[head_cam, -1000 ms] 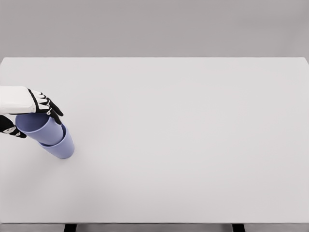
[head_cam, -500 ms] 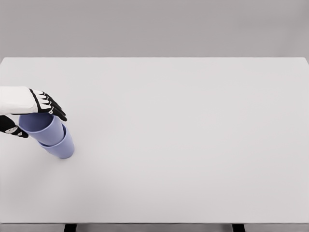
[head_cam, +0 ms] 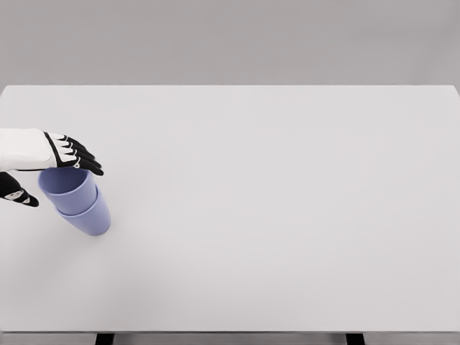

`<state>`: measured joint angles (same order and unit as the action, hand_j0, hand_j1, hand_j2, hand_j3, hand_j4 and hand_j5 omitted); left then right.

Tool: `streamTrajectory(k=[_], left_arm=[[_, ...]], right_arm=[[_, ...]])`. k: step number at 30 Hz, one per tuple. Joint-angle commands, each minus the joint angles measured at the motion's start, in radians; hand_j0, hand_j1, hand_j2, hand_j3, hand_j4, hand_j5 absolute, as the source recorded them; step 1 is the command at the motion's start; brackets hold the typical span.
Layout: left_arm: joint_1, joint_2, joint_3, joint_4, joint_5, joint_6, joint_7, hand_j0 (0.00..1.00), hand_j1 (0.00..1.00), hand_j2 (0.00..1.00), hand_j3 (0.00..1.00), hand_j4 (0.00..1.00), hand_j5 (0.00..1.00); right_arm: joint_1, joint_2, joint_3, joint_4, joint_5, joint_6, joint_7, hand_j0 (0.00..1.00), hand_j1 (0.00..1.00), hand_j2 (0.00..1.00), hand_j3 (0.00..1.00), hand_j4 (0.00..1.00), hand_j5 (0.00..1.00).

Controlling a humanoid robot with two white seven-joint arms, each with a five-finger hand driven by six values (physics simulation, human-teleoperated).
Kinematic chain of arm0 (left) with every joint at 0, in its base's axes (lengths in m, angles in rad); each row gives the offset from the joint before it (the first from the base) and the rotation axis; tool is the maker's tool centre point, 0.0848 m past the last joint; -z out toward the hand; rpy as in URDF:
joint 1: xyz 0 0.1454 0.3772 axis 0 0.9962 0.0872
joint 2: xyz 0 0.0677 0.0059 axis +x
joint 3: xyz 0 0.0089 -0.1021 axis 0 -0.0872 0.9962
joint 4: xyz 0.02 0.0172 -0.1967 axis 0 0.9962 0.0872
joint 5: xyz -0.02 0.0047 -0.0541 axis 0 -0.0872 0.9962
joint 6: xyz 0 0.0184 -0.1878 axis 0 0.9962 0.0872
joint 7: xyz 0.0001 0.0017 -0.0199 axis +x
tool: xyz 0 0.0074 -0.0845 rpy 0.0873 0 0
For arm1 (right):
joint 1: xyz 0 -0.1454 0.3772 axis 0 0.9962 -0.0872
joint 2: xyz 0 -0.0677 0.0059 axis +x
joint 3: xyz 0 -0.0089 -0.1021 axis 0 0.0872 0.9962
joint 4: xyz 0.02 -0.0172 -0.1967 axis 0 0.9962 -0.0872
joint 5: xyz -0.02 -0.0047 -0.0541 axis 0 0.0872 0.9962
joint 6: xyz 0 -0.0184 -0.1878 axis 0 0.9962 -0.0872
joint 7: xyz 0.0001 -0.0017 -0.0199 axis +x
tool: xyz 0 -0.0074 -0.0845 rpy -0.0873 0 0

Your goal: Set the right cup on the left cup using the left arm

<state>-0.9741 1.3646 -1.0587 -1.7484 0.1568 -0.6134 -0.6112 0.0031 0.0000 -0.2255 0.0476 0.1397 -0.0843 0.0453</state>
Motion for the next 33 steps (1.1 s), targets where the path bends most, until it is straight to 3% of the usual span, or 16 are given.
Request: streamTrajectory(k=[1,12,19,26,33], left_arm=[[0.0,0.001,0.002,0.0,0.006,0.003,0.0,0.96,0.96,0.96,0.96,0.96,0.96],[-0.008,0.014,0.006,0.0,0.006,0.003,0.0,1.0,1.0,1.0,1.0,1.0,1.0],[-0.043,0.048,0.028,0.001,0.006,0.003,0.0,1.0,1.0,1.0,1.0,1.0,1.0],[-0.074,0.041,0.092,0.006,0.007,0.003,0.0,1.0,1.0,1.0,1.0,1.0,1.0],[-0.084,-0.107,0.134,0.017,0.003,0.003,0.0,1.0,1.0,1.0,1.0,1.0,1.0]], right_arm=[[0.0,0.0,0.0,0.0,0.0,0.0,-0.001,1.0,1.0,1.0,1.0,1.0,1.0],[0.0,0.0,0.0,0.0,0.0,0.0,0.001,1.0,1.0,1.0,1.0,1.0,1.0],[0.0,0.0,0.0,0.0,0.0,0.0,0.001,1.0,1.0,1.0,1.0,1.0,1.0],[0.0,0.0,0.0,0.0,0.0,0.0,-0.001,1.0,1.0,1.0,1.0,1.0,1.0],[0.0,0.0,0.0,0.0,0.0,0.0,0.001,1.0,1.0,1.0,1.0,1.0,1.0]])
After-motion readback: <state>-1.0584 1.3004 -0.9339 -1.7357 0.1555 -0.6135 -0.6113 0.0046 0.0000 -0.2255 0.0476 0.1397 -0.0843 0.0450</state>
